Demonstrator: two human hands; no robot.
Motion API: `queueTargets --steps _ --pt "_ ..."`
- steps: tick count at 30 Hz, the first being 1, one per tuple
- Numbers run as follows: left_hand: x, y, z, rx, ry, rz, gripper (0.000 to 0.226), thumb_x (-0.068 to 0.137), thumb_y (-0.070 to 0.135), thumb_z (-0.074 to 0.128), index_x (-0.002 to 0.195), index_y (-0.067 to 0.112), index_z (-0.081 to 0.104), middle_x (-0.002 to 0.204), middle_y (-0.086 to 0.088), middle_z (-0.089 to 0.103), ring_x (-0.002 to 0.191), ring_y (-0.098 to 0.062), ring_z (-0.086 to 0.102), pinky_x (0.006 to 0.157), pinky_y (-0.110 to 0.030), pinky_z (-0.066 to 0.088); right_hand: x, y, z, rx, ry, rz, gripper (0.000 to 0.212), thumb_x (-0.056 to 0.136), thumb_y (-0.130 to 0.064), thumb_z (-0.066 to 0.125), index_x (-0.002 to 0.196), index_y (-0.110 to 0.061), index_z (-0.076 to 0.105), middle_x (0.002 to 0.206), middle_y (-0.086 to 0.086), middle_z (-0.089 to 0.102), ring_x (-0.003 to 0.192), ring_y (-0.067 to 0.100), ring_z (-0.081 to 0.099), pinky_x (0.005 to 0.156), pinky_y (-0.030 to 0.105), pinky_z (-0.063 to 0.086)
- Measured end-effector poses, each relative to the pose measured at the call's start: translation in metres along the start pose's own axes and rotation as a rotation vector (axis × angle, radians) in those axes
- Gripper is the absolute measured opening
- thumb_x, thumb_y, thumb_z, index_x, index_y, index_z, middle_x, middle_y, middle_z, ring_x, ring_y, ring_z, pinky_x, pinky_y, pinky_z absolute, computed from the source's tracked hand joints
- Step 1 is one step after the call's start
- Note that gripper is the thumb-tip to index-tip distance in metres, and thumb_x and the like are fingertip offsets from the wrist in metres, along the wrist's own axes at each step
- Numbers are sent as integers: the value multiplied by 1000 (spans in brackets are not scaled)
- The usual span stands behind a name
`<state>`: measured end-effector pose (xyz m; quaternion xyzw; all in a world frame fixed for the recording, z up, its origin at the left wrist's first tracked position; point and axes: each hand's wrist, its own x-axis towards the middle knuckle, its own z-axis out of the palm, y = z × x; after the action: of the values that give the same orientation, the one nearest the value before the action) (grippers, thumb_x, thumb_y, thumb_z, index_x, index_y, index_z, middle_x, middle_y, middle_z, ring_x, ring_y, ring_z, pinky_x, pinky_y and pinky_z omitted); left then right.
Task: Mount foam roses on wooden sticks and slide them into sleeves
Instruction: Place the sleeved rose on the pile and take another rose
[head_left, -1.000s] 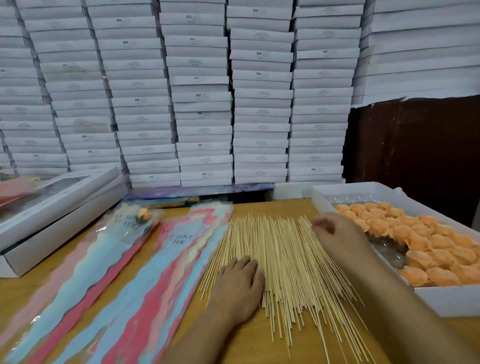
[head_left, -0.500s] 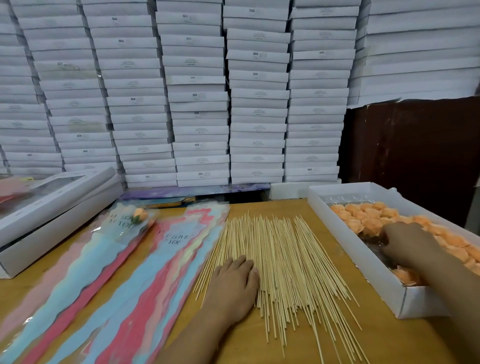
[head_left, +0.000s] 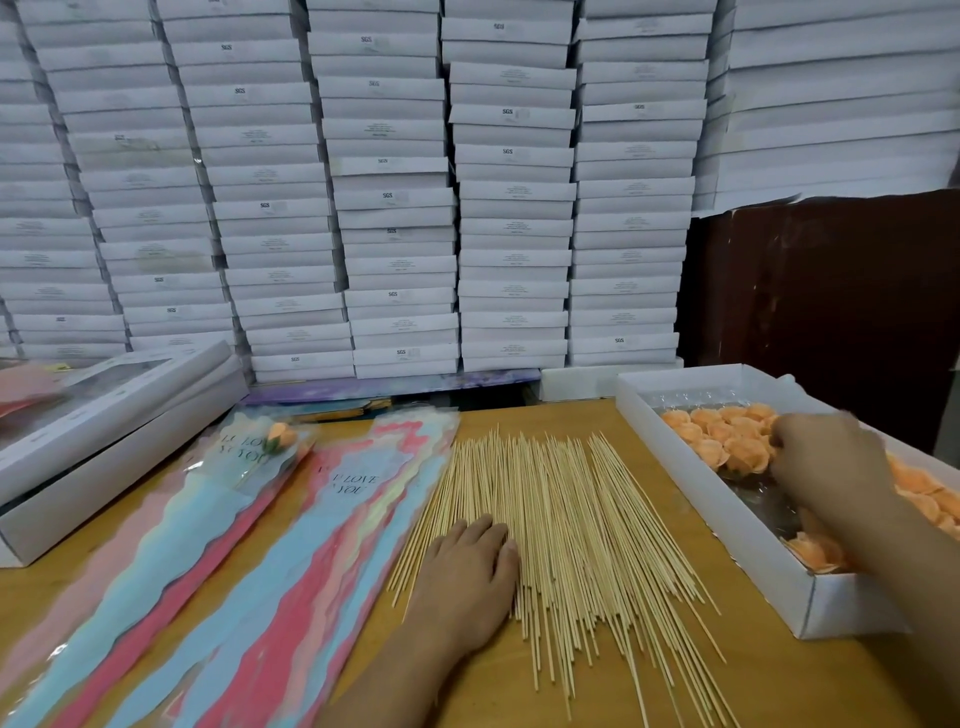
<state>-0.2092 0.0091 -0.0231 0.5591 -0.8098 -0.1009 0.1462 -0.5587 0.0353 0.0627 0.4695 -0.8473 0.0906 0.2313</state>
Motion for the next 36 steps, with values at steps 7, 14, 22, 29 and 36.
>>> queueTargets --steps 7,14,22,29,36 --pt "-4 2 -6 -189 134 14 50 104 44 39 148 22 47 153 5 44 142 -11 37 120 -32 27 -17 -57 -44 478 163 -190 17 87 -7 60 91 -12 76 83 7 71 89 28 56 72 36 49" --pt "-10 2 -14 -292 194 76 73 87 58 64 151 35 39 147 19 47 134 -1 42 106 -15 29 -84 -152 -52 1015 -266 -357 19 94 -15 62 97 -30 73 85 -19 65 76 -9 60 59 5 39" --pt "-12 3 -21 -470 278 51 25 85 27 72 106 39 70 77 22 67 80 10 60 62 -10 42 -110 -182 -35 1162 -337 -487 21 92 -24 65 97 -44 69 89 -26 65 90 -17 57 68 6 43" --pt "-8 1 -28 -709 365 -142 29 74 35 87 99 36 71 84 20 71 83 11 63 65 -5 47 -98 -157 -9 962 -238 -276 29 99 -26 56 127 -22 63 111 -10 66 92 3 61 77 19 48" --pt "-5 -2 -33 -927 330 -270 25 75 26 88 95 16 76 92 -2 75 89 -19 71 87 -44 58 -104 -158 0 728 -341 -298 37 95 -31 57 131 -22 57 86 -14 63 75 5 60 59 24 45"
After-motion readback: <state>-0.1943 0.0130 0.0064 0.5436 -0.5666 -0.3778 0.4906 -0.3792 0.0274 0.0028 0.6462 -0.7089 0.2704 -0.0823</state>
